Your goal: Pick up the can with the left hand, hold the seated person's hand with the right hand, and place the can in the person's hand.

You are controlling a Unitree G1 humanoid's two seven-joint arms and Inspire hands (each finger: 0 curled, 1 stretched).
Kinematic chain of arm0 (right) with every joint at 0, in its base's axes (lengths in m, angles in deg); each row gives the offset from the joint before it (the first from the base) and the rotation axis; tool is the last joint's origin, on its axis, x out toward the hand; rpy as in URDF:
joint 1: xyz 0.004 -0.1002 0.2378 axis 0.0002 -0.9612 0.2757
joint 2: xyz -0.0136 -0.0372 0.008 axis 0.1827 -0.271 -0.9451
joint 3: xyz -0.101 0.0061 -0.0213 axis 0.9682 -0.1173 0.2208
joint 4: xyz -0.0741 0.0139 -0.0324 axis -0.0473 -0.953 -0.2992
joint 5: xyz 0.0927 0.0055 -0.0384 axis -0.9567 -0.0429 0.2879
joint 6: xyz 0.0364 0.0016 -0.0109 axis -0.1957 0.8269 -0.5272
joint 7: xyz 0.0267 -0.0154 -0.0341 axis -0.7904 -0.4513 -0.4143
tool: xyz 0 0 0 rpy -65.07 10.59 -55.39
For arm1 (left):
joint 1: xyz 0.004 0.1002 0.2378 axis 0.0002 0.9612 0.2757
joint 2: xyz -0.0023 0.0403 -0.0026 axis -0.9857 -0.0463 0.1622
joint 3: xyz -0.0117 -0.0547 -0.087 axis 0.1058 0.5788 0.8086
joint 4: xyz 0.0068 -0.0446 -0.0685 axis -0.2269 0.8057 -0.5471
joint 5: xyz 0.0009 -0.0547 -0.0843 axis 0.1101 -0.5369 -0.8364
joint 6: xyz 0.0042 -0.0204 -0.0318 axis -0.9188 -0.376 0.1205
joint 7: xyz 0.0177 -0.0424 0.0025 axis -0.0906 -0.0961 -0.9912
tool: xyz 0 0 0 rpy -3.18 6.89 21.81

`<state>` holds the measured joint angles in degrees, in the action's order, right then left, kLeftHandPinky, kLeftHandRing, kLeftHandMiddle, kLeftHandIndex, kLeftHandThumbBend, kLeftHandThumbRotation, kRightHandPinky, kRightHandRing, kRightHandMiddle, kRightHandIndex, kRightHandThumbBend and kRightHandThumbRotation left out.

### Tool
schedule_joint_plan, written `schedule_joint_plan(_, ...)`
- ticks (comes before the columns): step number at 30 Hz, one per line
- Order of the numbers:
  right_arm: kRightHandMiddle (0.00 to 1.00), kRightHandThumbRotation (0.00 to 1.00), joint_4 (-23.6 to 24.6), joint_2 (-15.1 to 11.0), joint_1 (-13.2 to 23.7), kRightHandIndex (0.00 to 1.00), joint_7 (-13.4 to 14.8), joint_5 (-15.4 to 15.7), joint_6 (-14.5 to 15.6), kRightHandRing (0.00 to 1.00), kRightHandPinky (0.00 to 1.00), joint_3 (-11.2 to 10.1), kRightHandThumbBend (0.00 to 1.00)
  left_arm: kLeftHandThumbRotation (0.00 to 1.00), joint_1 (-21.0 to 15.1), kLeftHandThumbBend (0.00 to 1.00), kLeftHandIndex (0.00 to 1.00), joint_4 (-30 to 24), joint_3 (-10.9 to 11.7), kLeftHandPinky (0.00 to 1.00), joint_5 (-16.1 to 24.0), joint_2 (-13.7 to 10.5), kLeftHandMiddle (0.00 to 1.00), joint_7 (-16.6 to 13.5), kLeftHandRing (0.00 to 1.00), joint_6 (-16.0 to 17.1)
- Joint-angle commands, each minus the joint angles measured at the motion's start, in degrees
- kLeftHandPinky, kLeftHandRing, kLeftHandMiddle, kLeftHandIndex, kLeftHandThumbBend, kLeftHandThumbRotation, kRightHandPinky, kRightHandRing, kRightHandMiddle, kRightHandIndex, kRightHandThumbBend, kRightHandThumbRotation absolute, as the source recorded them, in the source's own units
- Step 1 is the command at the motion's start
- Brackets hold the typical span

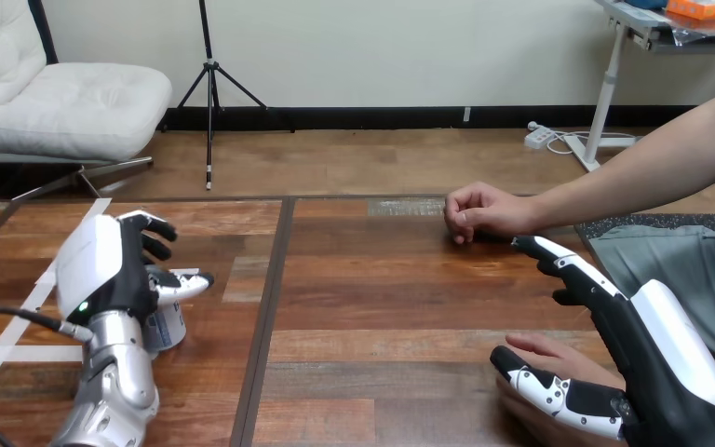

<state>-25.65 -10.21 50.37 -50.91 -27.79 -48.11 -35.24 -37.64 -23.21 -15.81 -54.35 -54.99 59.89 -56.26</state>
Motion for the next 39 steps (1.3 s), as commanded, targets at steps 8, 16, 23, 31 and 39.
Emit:
schedule_joint_plan(8, 0.90, 0.00, 0.5, -0.3, 2.8, 0.88, 0.3, -1.0, -1.3, 0.88, 0.81, -0.4, 0.56, 0.02, 1.3, 0.83, 0.80, -5.8, 8.2, 0.68, -10.3, 2.4, 0.82, 0.4, 0.78, 5.0)
schedule_joint_plan(16, 0.91, 0.00, 0.4, -0.4, 2.8, 0.88, 0.1, -1.4, -1.0, 0.89, 0.83, -0.3, 0.56, 0.01, 2.1, 0.77, 0.82, -4.4, 10.0, 0.72, -12.5, 4.2, 0.83, -2.7, 0.80, 8.0)
schedule_joint_plan(23, 0.92, 0.00, 0.9, -0.3, 2.7, 0.88, -0.2, -0.9, -0.2, 0.90, 0.83, 0.0, 0.55, 0.00, 2.4, 0.76, 0.81, -3.2, 11.1, 0.72, -13.5, 5.5, 0.81, -3.7, 0.79, 9.9)
schedule_joint_plan(31, 0.92, 0.00, 1.3, -0.3, 2.5, 0.88, -0.5, -0.9, 0.4, 0.90, 0.82, 0.0, 0.55, 0.00, 2.3, 0.75, 0.80, -2.5, 10.8, 0.72, -12.7, 5.7, 0.81, -3.8, 0.79, 9.4)
schedule_joint_plan(39, 0.93, 0.00, 1.6, -0.3, 2.4, 0.89, -0.6, -0.7, 0.5, 0.91, 0.81, -0.1, 0.54, 0.00, 2.0, 0.75, 0.81, -1.7, 10.5, 0.71, -11.9, 5.6, 0.82, -3.6, 0.79, 7.6)
